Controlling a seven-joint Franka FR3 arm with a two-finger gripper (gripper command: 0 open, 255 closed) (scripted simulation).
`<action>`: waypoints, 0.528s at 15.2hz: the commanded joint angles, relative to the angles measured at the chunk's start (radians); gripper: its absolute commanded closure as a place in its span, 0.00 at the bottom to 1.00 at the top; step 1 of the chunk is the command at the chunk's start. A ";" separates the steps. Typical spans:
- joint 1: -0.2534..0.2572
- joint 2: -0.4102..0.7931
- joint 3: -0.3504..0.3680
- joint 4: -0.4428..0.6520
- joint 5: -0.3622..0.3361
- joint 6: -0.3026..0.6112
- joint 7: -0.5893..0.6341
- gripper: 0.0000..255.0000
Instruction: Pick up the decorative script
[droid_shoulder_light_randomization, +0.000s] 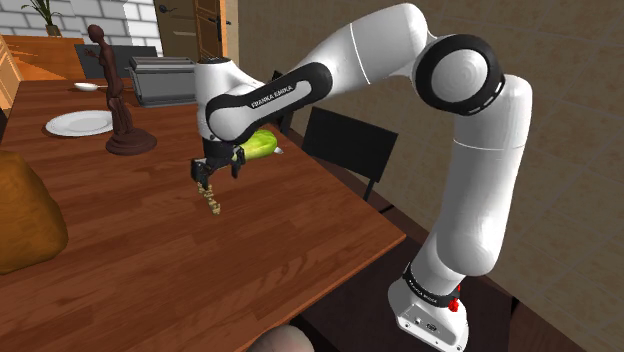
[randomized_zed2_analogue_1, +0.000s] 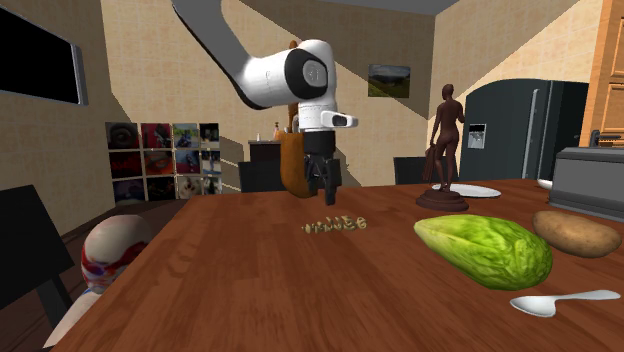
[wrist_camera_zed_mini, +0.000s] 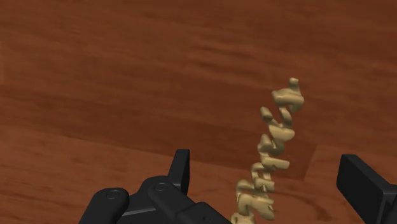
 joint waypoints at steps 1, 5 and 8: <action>0.027 0.089 -0.008 0.087 -0.034 -0.010 0.041 0.00; 0.051 0.171 -0.022 0.150 -0.061 0.001 0.069 0.00; 0.054 0.192 -0.027 0.139 -0.069 0.031 0.075 0.00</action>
